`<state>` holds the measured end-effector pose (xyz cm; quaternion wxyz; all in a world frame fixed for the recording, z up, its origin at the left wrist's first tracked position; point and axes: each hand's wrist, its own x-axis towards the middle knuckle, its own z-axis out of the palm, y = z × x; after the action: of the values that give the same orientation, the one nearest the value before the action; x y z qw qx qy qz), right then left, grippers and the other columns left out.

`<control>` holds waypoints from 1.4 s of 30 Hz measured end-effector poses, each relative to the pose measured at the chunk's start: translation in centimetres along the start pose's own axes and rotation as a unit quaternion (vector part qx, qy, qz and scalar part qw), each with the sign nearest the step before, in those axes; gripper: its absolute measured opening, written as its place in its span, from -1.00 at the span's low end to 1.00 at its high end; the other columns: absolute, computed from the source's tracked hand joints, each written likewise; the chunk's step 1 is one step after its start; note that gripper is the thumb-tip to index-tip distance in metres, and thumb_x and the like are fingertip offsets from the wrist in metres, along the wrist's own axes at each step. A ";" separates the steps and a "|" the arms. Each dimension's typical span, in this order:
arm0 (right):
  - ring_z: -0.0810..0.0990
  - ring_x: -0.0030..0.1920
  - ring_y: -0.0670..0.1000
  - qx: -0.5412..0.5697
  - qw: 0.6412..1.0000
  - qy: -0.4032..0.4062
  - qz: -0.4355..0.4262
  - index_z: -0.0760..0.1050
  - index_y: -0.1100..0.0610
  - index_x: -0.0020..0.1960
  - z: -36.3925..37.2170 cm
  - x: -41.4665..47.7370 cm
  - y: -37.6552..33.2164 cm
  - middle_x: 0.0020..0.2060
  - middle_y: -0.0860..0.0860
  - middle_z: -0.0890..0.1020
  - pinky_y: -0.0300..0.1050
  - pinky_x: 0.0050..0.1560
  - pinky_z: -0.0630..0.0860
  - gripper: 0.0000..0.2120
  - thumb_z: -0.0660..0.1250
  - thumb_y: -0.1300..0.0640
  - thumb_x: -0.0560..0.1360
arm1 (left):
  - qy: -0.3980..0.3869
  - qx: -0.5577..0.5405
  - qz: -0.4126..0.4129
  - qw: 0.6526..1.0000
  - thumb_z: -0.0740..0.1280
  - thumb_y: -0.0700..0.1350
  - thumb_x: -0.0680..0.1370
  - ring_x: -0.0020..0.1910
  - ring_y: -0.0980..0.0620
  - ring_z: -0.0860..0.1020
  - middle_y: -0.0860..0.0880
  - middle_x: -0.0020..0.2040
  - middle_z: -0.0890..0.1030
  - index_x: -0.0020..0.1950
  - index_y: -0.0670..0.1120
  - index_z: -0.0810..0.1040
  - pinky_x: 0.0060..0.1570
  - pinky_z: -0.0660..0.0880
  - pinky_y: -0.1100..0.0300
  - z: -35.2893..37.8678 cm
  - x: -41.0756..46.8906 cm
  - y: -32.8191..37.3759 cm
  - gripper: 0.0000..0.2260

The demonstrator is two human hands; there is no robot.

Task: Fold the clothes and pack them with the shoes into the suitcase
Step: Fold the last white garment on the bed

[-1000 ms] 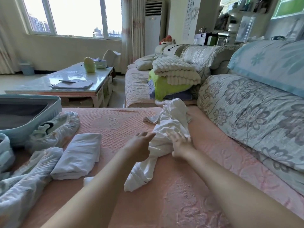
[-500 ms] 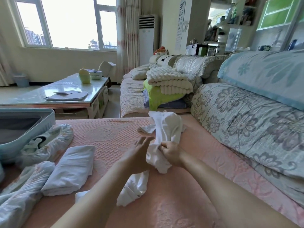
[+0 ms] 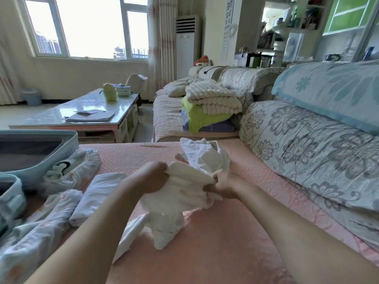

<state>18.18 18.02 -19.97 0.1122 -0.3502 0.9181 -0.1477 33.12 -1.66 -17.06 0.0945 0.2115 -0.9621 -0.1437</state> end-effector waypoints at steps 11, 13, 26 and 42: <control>0.62 0.02 0.17 0.011 0.982 0.175 -0.073 0.59 0.04 0.03 1.7 5.4 -5.3 -0.02 0.11 0.68 -0.04 -0.09 0.46 -0.73 0.20 -0.09 0.64 | -0.012 0.084 0.051 0.995 0.33 0.24 0.52 0.44 -0.10 0.30 -0.01 0.49 0.32 0.59 0.25 -0.11 0.31 0.37 -0.03 3.4 1.2 -2.9 -0.20; 0.63 -0.02 0.18 0.056 0.968 0.220 -0.111 0.58 0.07 -0.02 2.0 6.6 -6.0 -0.10 0.11 0.69 -0.03 -0.10 0.46 -0.77 0.23 -0.03 0.63 | -0.026 0.061 0.003 0.998 0.31 0.20 0.55 0.30 -0.15 0.47 -0.06 0.38 0.46 0.57 0.26 0.04 0.16 0.49 -0.01 4.4 2.1 -2.6 -0.33; 0.48 0.39 0.00 0.229 0.947 0.178 -0.142 0.29 -0.08 0.51 3.8 11.3 -4.6 0.41 -0.01 0.50 -0.21 0.32 0.37 -0.39 0.25 0.31 0.53 | 0.148 -0.215 -0.199 0.945 0.27 -0.33 0.53 0.52 -0.20 0.19 -0.13 0.60 -0.03 0.61 0.13 -0.09 0.44 0.28 -0.06 3.4 6.9 -7.5 -0.19; 0.52 0.27 0.06 -0.154 0.982 -0.081 -0.078 0.52 -0.11 0.31 5.8 6.9 -1.0 0.20 -0.01 0.56 -0.14 0.22 0.39 -0.58 0.28 0.21 0.51 | -0.126 0.070 0.087 0.986 0.18 -0.32 0.55 0.09 -0.06 0.57 -0.05 0.07 0.62 0.19 -0.06 0.60 0.03 0.42 0.21 6.8 2.5 -5.3 -0.67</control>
<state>15.54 11.51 -25.73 0.1193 -0.4450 0.8874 0.0164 31.22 -5.72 -24.82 -0.0307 0.1136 -0.9887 -0.0932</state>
